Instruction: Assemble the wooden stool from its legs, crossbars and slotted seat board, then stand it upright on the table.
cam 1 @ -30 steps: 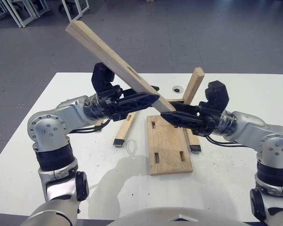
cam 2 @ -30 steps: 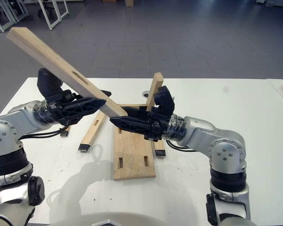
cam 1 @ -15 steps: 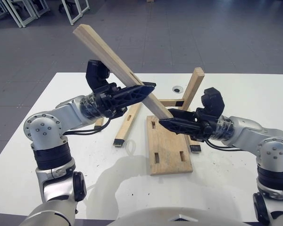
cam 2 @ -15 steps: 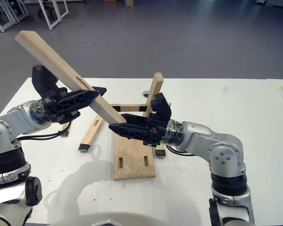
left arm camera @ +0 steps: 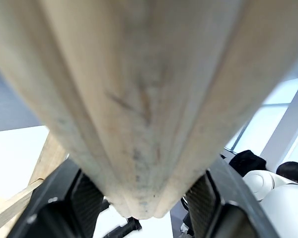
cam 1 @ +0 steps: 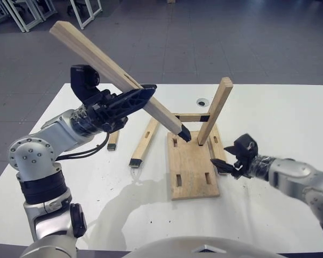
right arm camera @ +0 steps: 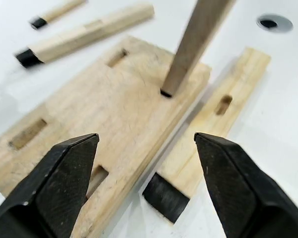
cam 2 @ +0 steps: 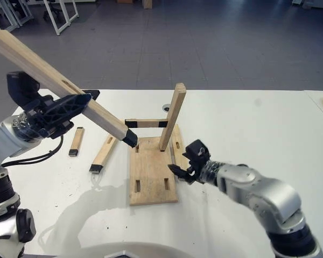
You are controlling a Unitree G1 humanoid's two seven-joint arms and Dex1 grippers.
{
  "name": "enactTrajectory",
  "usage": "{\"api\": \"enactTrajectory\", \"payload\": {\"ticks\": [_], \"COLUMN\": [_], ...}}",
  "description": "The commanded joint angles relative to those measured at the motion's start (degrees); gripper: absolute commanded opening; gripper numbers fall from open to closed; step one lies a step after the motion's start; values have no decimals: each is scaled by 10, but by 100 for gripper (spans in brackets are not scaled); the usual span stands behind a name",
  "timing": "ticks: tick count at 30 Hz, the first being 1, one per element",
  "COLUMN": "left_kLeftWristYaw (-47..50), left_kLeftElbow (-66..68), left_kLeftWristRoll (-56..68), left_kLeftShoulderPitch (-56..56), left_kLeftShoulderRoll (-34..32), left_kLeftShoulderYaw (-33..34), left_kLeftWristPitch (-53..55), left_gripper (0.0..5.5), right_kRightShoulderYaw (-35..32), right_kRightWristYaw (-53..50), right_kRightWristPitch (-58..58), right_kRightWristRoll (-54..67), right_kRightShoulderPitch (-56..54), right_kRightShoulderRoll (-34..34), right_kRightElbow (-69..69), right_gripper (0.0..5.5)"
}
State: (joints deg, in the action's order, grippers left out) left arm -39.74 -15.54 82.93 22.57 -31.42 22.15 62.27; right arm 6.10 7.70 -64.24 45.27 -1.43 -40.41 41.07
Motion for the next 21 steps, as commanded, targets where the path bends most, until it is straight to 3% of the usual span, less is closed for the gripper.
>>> {"api": "enactTrajectory", "payload": {"ticks": [1, 9, 15, 21], "left_kLeftWristYaw": [11, 42, 44, -70], "left_kLeftElbow": [-29, -45, -62, -50], "left_kLeftWristRoll": [10, -21, -73, -179], "left_kLeftShoulderPitch": [-17, -21, -39, -111], "left_kLeftShoulderRoll": [-9, -15, -34, -125], "left_kLeftShoulderYaw": [-3, -18, -27, -53], "left_kLeftWristPitch": [-14, -47, -71, -88], "left_gripper": [206, 206, 206, 206], "right_kRightShoulderYaw": [35, 89, 143, 153], "right_kRightWristYaw": [-63, -73, -20, 190], "right_kRightWristPitch": [-52, -63, -45, 145], "right_kRightWristRoll": [-25, -129, -176, -247], "right_kRightShoulderPitch": [50, 49, 39, 96], "right_kRightShoulderRoll": [47, 22, -7, -206], "right_kRightElbow": [50, 37, 17, -34], "right_gripper": [356, 356, 356, 356]}}
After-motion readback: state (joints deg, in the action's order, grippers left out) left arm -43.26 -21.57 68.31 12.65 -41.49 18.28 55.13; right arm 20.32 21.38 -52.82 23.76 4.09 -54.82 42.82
